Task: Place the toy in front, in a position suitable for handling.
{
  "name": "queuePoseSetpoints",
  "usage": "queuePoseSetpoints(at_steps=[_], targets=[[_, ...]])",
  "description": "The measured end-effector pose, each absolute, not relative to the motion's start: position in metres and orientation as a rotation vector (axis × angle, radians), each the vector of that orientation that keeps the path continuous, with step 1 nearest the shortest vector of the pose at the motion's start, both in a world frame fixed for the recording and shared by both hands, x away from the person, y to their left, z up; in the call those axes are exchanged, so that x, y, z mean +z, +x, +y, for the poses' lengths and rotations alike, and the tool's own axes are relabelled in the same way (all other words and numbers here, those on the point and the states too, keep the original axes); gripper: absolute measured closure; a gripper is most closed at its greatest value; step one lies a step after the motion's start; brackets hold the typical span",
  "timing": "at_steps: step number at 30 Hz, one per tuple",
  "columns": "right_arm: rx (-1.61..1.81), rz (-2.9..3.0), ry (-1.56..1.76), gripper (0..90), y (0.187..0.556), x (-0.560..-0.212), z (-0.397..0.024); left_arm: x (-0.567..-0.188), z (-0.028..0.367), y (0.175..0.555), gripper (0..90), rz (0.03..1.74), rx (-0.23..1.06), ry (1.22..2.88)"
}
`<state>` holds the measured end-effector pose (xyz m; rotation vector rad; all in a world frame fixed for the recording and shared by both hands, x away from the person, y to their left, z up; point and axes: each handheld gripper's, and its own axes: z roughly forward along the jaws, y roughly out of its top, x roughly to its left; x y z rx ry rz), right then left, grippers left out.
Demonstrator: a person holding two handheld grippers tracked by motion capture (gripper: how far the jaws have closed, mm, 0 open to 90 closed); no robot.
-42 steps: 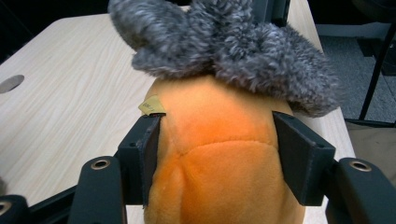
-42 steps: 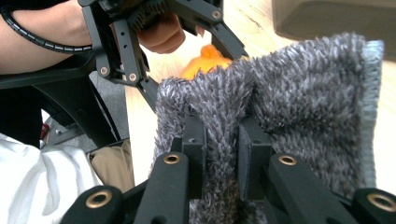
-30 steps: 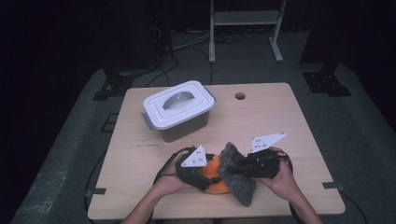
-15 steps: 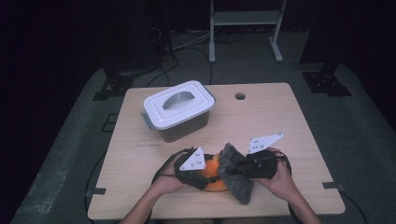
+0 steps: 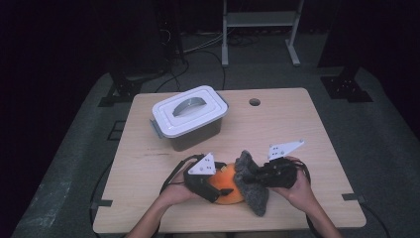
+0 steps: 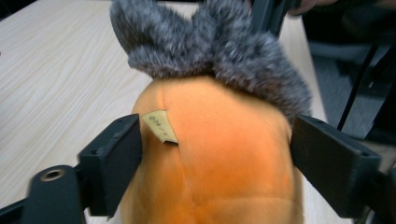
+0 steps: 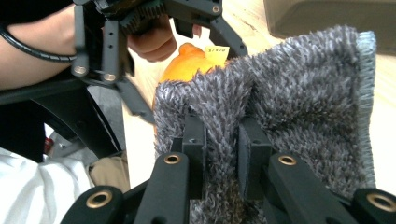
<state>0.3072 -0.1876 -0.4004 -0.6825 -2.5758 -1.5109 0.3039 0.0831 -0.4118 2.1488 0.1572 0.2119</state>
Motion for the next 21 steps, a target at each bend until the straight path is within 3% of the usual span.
queuePoseSetpoints(at_steps=[2,4,13,21], targets=[[-1.506,-2.582,-0.686,75.5,0.307,-0.401,-0.188,-0.412,0.086,0.304,31.9,0.136,0.218,2.156],[-1.503,-2.569,-0.692,75.7,0.308,-0.404,-0.189,-0.413,0.087,0.304,34.0,0.128,0.199,2.160],[-1.437,-2.507,-0.809,75.8,0.319,-0.421,-0.206,-0.420,0.105,0.312,34.3,0.172,0.146,2.118],[-1.506,-2.468,-0.759,76.1,0.318,-0.412,-0.197,-0.422,0.107,0.311,34.3,0.129,0.156,2.119]])
